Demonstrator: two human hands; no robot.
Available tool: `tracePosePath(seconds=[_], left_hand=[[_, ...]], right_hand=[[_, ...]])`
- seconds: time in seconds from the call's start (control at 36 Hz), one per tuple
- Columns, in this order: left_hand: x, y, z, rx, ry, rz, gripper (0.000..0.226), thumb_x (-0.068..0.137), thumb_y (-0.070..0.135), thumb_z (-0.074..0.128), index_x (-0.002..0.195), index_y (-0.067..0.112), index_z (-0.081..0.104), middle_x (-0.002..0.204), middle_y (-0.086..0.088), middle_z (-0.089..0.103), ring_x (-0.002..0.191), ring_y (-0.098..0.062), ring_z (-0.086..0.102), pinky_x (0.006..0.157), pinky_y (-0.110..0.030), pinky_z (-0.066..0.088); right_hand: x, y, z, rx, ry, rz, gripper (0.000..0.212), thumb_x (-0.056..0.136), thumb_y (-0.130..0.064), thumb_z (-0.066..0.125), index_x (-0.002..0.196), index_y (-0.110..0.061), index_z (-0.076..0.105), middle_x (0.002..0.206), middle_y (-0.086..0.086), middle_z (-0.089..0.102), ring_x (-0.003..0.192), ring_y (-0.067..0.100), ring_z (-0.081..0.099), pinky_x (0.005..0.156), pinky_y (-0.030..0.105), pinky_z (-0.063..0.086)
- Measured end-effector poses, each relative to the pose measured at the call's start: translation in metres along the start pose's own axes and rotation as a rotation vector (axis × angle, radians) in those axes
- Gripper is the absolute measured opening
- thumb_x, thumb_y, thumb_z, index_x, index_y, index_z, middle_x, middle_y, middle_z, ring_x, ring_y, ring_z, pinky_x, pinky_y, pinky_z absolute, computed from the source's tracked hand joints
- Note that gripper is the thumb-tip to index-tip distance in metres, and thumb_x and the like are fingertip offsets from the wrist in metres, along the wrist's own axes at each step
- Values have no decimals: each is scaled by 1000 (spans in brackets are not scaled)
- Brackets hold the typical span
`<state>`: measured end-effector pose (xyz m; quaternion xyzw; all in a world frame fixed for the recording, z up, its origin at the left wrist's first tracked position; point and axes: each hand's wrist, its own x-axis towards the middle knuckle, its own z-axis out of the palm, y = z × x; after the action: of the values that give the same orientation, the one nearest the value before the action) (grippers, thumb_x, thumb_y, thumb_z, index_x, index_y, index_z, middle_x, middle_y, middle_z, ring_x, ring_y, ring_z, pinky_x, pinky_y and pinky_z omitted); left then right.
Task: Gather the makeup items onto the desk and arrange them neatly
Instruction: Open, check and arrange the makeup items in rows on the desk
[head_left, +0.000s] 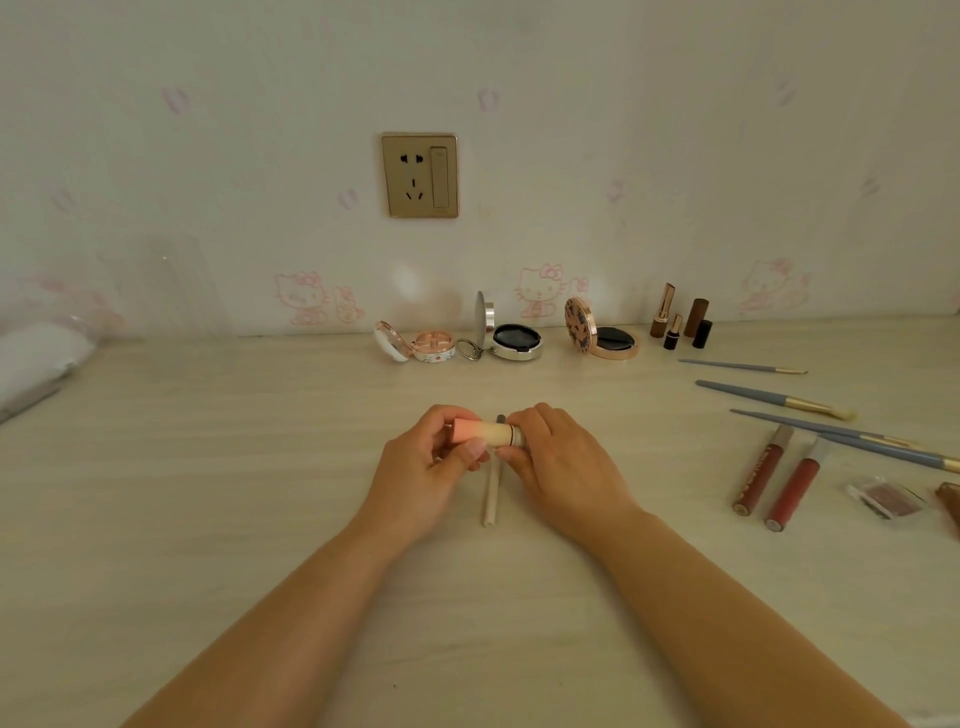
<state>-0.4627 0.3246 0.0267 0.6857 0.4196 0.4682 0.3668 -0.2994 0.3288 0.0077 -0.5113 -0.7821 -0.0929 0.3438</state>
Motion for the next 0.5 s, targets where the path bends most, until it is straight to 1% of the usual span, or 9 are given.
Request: tracePosePath(seconds=[0.11,0.19,0.25,0.28,0.33,0.39,0.42,0.47,0.5], left_hand=[[-1,-1,-1,18,-14,-13,19,88,9,60,93,27,55,84,4,69,69,1,66,68,-8,46],[-1,-2,-2,52,-10,-25,16,88,14,61,90,30,56,80,7,70,70,-1,65,71,-13,48],[0,-3,-1,80,16,-47,10,88,20,61,86,29,58,78,8,68,70,-3,62,72,-20,48],[0,-3,-1,90,36,-66,7,88,24,60,82,27,58,75,8,68,68,-3,60,71,-21,46],[-1,-1,-1,94,82,-101,19,89,33,57,78,18,60,70,6,66,59,2,56,65,-15,44],[0,0,0,98,93,-126,29,88,39,54,78,12,61,68,5,67,57,4,57,63,-12,44],[0,0,0,95,83,-121,28,88,39,54,81,13,62,70,5,67,59,3,58,64,-13,45],[1,-1,0,58,48,-94,9,87,34,58,91,26,59,78,3,68,64,-1,61,64,-14,46],[1,-2,0,46,37,-74,11,86,29,61,95,34,56,82,3,67,68,-5,62,66,-15,46]], right_hand=[[-1,1,2,-2,6,-15,41,88,-40,38,90,-7,63,78,6,60,62,26,56,50,31,42],[-2,1,2,-18,31,-28,41,89,-40,37,88,-8,63,76,5,60,60,25,56,49,28,38],[-1,1,0,-23,48,-40,48,91,-46,33,86,-9,62,75,4,59,58,23,55,48,26,37],[-1,1,0,-25,54,-50,52,93,-48,29,86,-9,62,74,3,59,58,22,54,48,25,36],[0,0,-2,-31,66,-72,53,94,-49,26,86,-10,62,74,2,58,58,21,53,50,23,34],[2,0,-3,-39,75,-87,50,92,-49,31,86,-11,63,74,2,58,58,20,53,51,22,33],[2,0,-3,-43,84,-87,45,90,-47,37,86,-11,63,74,2,58,58,21,53,51,22,34],[3,1,-3,-44,102,-67,37,85,-41,43,84,-10,64,73,2,59,58,22,54,50,23,38],[3,2,-3,-33,104,-52,37,84,-40,44,83,-10,64,73,3,59,59,23,54,50,24,39]])
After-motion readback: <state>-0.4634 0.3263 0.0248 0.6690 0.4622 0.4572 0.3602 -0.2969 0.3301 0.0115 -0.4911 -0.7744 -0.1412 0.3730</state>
